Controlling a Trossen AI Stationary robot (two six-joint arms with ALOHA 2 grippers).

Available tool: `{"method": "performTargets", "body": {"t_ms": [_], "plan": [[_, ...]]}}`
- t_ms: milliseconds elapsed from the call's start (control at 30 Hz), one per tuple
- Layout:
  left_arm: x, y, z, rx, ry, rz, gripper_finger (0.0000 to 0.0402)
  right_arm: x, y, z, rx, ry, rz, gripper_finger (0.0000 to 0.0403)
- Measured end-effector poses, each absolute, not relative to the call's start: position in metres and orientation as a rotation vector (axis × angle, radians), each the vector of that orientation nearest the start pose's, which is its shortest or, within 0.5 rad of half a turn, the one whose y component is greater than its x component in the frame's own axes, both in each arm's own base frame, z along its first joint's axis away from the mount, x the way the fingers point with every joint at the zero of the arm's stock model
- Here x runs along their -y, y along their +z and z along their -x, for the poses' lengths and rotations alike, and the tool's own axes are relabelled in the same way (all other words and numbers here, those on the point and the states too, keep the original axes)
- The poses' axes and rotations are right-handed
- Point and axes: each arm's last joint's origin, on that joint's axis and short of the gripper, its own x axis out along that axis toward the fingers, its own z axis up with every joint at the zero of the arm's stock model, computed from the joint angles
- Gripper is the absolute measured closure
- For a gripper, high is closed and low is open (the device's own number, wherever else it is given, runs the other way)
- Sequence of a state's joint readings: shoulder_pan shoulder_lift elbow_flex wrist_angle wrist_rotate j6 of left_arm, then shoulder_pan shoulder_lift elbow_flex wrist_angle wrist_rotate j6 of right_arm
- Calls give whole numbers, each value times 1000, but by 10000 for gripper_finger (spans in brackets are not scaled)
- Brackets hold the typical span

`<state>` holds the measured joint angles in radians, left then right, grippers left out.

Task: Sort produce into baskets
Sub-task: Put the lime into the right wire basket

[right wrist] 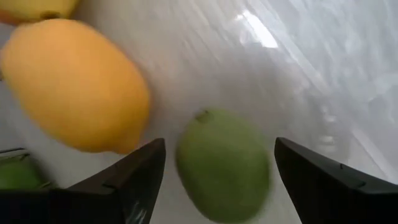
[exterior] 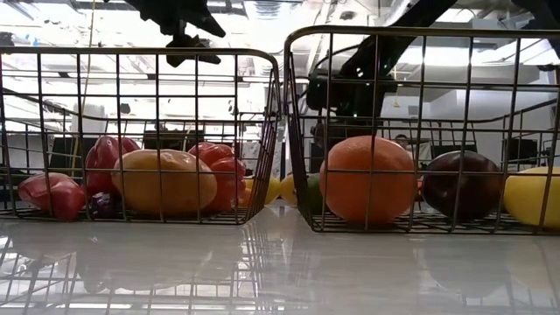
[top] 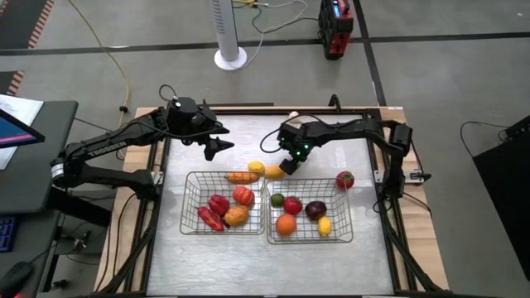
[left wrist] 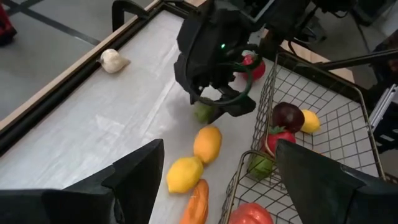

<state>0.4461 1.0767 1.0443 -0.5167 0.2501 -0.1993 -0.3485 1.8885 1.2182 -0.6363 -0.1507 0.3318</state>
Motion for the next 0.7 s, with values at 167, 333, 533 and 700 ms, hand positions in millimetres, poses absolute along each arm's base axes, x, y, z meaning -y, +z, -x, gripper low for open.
{"method": "performTargets", "body": {"t_ms": [167, 333, 533, 700], "plan": [[-90, 338, -205, -500, 242, 400, 109, 120, 147, -339, -1260, -384, -611, 99], [-89, 336, -204, -514, 244, 410, 109, 119, 149, -338, -1260, -382, -605, 134], [-89, 336, -204, -520, 244, 411, 109, 120, 168, -334, -1210, -369, -636, 179], [-89, 336, -204, -523, 236, 382, 109, 115, 217, -334, -1110, -325, -621, 181]]}}
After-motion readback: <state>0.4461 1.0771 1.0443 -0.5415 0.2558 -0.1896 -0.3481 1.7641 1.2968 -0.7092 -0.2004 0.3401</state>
